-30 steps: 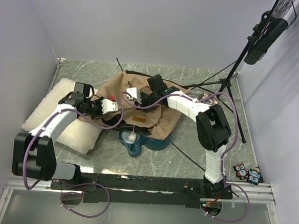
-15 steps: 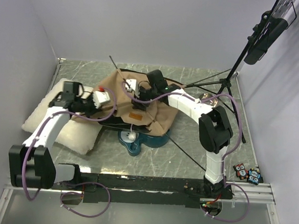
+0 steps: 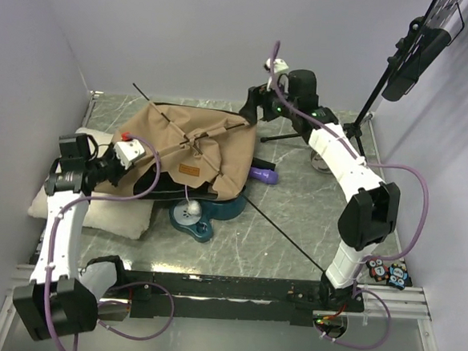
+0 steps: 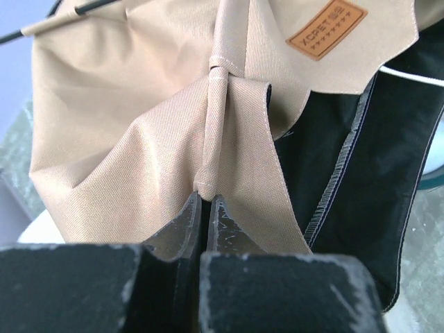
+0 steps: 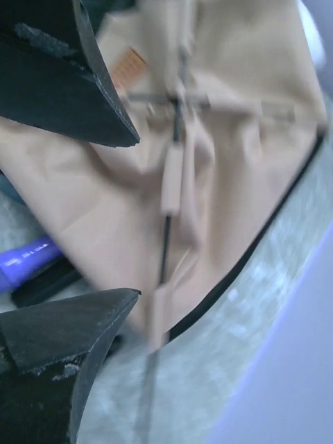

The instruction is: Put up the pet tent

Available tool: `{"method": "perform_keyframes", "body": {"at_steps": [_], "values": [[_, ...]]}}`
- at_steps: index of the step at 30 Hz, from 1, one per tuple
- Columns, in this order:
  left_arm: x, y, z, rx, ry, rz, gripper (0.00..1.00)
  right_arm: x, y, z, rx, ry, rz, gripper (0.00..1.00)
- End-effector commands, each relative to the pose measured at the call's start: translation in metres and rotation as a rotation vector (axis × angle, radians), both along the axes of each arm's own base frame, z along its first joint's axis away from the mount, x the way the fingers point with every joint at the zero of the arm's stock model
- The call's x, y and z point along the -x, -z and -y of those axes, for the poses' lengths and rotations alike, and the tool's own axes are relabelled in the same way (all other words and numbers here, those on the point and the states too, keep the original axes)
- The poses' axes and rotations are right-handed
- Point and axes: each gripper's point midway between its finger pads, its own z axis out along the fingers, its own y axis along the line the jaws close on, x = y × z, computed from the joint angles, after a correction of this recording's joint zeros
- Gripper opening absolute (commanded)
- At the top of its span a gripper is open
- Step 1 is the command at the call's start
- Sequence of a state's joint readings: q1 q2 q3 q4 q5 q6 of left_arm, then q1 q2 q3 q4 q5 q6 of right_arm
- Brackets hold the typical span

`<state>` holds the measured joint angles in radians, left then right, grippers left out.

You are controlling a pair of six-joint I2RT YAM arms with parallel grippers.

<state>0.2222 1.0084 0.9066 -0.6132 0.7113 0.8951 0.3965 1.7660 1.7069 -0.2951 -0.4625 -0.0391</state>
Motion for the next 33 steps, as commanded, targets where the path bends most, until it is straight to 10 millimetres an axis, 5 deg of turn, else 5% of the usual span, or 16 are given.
{"method": "perform_keyframes", "body": {"at_steps": [1,6,17,26,28,29,33], "values": [[0.008,-0.027,0.01,0.043,0.022,0.095,0.01,-0.025,0.044,0.029,-0.043,0.305,-0.255,0.9],[0.014,-0.029,0.011,0.038,0.033,0.087,0.01,-0.033,0.096,0.027,-0.138,0.334,-0.478,0.94],[0.014,-0.03,0.013,0.035,0.046,0.09,0.01,-0.037,0.157,0.021,-0.123,0.263,-0.475,0.91],[0.019,-0.027,0.01,0.002,0.045,0.079,0.01,-0.092,0.183,0.019,-0.169,0.305,-0.47,0.81],[0.02,-0.027,0.01,0.002,0.045,0.08,0.01,-0.1,0.184,0.02,-0.202,0.3,-0.47,0.69],[0.021,-0.026,0.01,0.008,0.045,0.076,0.01,-0.101,0.181,0.019,-0.221,0.287,-0.472,0.52],[0.021,-0.023,0.004,-0.018,0.021,0.064,0.01,-0.097,0.129,0.018,-0.287,0.216,-0.377,0.06]]}}
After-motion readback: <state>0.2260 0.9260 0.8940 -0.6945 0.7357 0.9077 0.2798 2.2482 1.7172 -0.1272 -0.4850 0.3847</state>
